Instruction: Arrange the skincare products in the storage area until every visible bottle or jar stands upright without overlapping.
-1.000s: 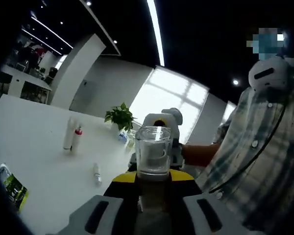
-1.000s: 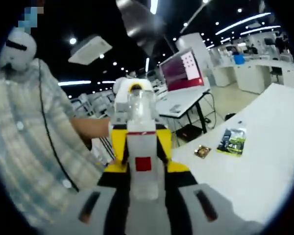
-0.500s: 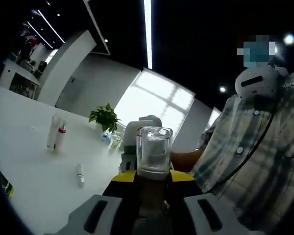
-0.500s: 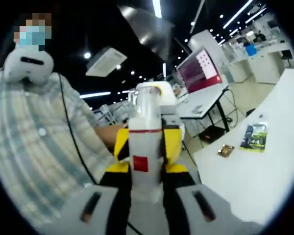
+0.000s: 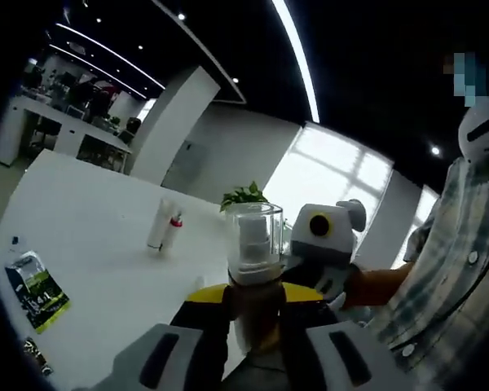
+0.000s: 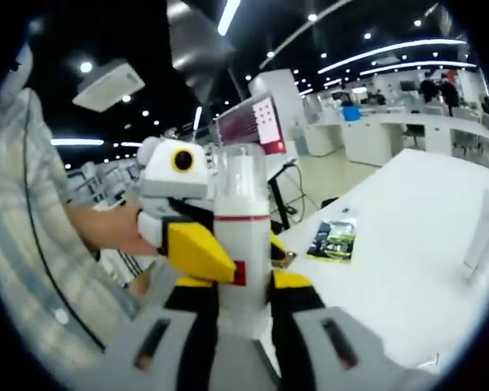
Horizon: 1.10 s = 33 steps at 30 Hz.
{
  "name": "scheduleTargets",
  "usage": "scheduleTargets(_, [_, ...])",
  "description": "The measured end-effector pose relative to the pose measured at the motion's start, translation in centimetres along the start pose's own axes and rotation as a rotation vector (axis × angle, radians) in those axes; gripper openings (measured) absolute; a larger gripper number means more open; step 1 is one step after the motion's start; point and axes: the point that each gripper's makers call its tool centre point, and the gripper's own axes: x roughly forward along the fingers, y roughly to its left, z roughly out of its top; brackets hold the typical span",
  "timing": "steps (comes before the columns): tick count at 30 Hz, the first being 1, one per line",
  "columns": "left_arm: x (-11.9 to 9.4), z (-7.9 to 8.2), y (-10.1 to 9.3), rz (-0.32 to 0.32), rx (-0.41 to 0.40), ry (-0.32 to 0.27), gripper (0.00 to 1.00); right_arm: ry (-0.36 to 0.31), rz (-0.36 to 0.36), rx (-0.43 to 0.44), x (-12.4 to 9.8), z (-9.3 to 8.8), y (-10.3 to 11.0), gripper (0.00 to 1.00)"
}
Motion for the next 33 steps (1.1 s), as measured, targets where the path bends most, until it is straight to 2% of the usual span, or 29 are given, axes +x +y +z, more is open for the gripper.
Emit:
scheduleTargets(3, [-0.1, 0.1, 0.3, 0.032, -0.011, -0.025, 0.22, -0.01, -0.048, 0.016, 0.4, 0.0, -0.4, 0.21])
scheduleTargets(8, [-0.7, -0.3, 0.6, 0.038, -0.013, -0.009, 0.21, 0.014, -0.043, -0.003, 0.8, -0.4, -0.2, 0.22])
scheduleTargets(11, [-1.0, -0.3, 0.5, 0.025, 0.001, 0.002, 0.21, 0.016, -0.014, -0.008, 0.8, -0.4, 0.0, 0.23])
scheduleTargets(13, [-1.3, -0.3, 0.4, 0.006, 0.017, 0.022, 0.21, 0.025, 0.045, 0.002, 0.9, -0.4, 0.5, 0.23])
scheduleTargets(16, [-1.7, -0.4, -0.6, -0.071, 0.039, 0.049, 0.21, 0.035, 0.138, 0.032, 0.6, -0.4, 1.4, 0.24])
scheduleTargets(17, [-1.8, -0.4, -0.8, -0.082, 0.048, 0.06, 0.21, 0.046, 0.168, 0.017, 0.4, -0.4, 1.8, 0.25])
scheduleTargets(19, [-2.2, -1.2, -1.8, -0.15, 0.044, 0.126, 0.21, 0.065, 0.24, -0.009, 0.0, -0.6, 2.9, 0.25])
scheduleTargets(22, [-2.6, -1.9, -2.5, -0.202, 0.068, 0.177, 0.21, 0.084, 0.33, -0.013, -0.6, -1.0, 4.4, 0.23])
scheduleTargets(24, [-2.8, -2.3, -3.2, -0.243, 0.07, 0.197, 0.21, 0.082, 0.359, 0.0, -1.0, -1.1, 4.8, 0.22])
scheduleTargets(27, [-3.0, -2.5, -3.8, -0.28, 0.071, 0.214, 0.21, 0.063, 0.411, 0.067, -1.3, -1.1, 5.5, 0.2])
scheduleTargets(28, [-3.0, -2.4, -3.8, -0.28, 0.069, 0.203, 0.21, 0.063, 0.395, 0.051, -1.4, -1.2, 5.2, 0.2])
scheduleTargets(29, [-3.0, -2.1, -3.7, -0.277, 0.073, 0.183, 0.22, 0.025, 0.375, 0.025, -1.2, -0.7, 5.0, 0.2])
scheduleTargets(32, [-2.8, -1.4, -3.1, -0.248, 0.049, 0.14, 0.22, -0.029, 0.311, 0.064, -0.8, -0.1, 4.2, 0.19])
scheduleTargets(33, [-2.7, -1.1, -2.5, -0.217, 0.037, 0.121, 0.22, -0.038, 0.281, 0.062, -0.6, 0.1, 3.8, 0.19])
